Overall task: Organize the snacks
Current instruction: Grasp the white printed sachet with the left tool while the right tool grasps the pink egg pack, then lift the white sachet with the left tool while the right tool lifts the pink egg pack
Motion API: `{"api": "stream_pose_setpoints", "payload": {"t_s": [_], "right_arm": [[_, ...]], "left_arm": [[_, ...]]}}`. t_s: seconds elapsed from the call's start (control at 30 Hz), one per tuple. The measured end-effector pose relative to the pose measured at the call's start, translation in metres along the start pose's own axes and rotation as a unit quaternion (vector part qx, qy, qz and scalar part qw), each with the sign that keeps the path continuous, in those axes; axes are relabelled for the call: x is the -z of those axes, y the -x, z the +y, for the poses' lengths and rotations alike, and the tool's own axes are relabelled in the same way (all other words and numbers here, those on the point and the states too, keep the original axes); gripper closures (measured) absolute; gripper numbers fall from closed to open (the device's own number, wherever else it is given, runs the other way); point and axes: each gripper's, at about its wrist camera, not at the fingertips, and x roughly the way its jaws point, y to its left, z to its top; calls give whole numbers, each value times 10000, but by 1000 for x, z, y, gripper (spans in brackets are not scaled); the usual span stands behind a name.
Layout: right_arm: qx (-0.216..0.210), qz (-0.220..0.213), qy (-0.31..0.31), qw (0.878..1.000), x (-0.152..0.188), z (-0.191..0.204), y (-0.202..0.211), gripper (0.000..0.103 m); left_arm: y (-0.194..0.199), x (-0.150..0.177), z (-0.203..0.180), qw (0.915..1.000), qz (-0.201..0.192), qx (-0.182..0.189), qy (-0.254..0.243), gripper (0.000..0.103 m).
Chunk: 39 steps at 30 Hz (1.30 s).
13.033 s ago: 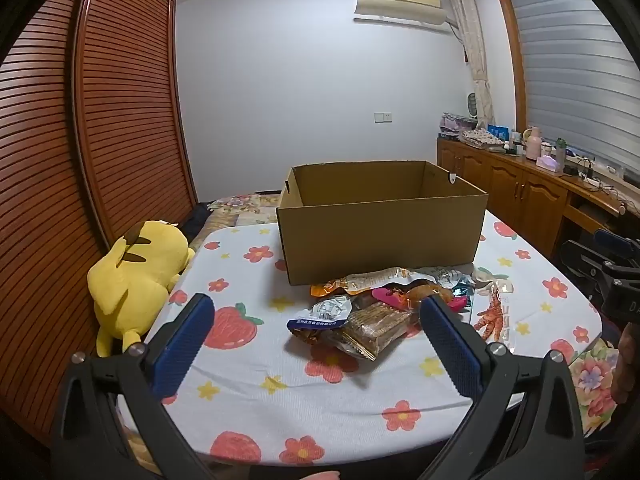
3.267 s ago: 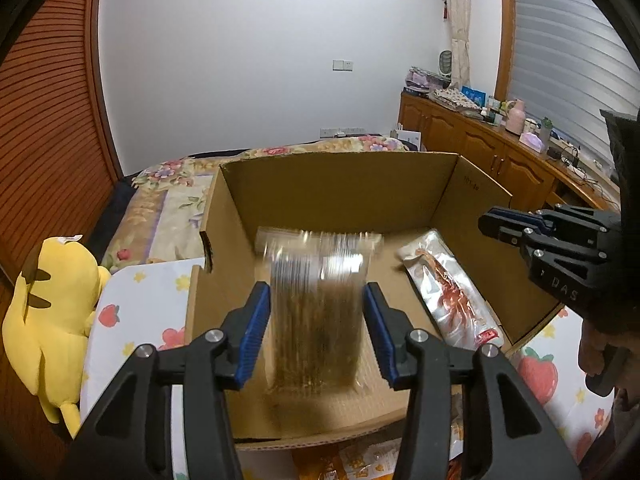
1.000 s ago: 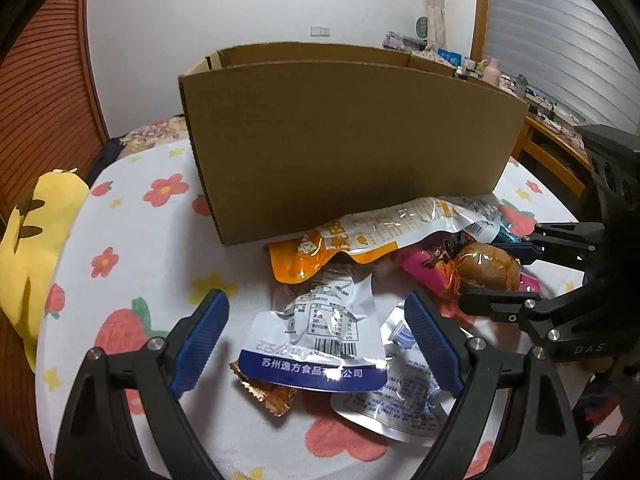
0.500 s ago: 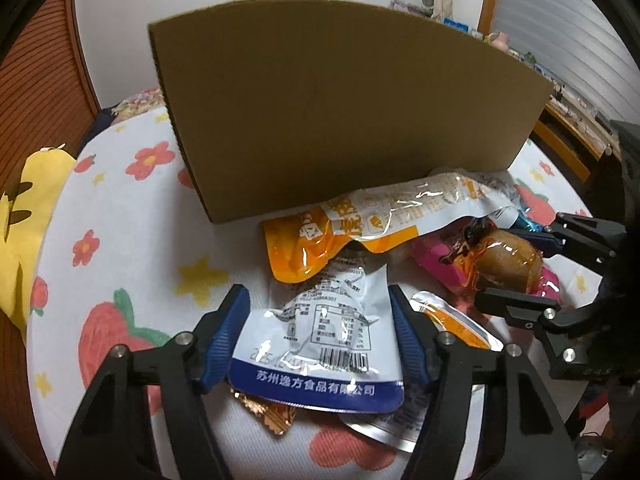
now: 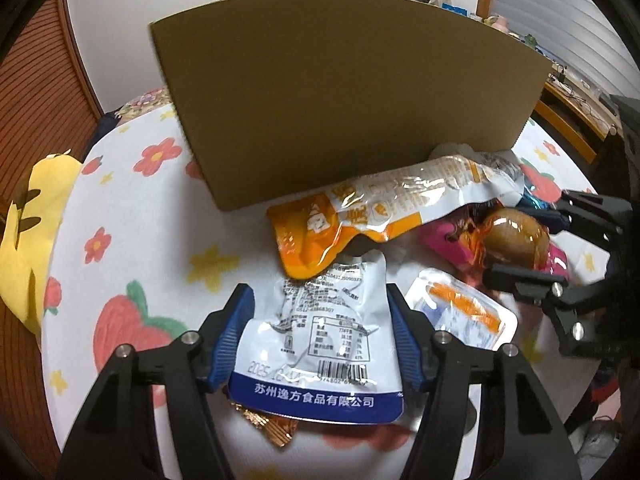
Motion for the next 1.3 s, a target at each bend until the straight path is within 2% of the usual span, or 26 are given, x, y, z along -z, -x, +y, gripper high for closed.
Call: {"api": "stream_pose_setpoints", "payload": {"t_s": [0.4, 0.67, 0.9, 1.13, 1.3], "right_arm": [[68, 11, 55, 10000, 0, 1, -1, 49], [100, 17, 80, 9999, 0, 2, -2, 49], [83, 11, 64, 9999, 0, 2, -1, 49], [82, 10, 63, 9999, 0, 2, -1, 49], [83, 10, 64, 9999, 0, 2, -1, 49]], "left_arm": [[20, 20, 26, 9994, -156, 74, 306, 38], [15, 18, 19, 9997, -10, -151, 216, 36], [14, 16, 25, 9993, 152, -193, 291, 31], [18, 19, 33, 9992, 155, -165, 339, 43], [25, 24, 46, 9979, -62, -76, 643, 44]]}}
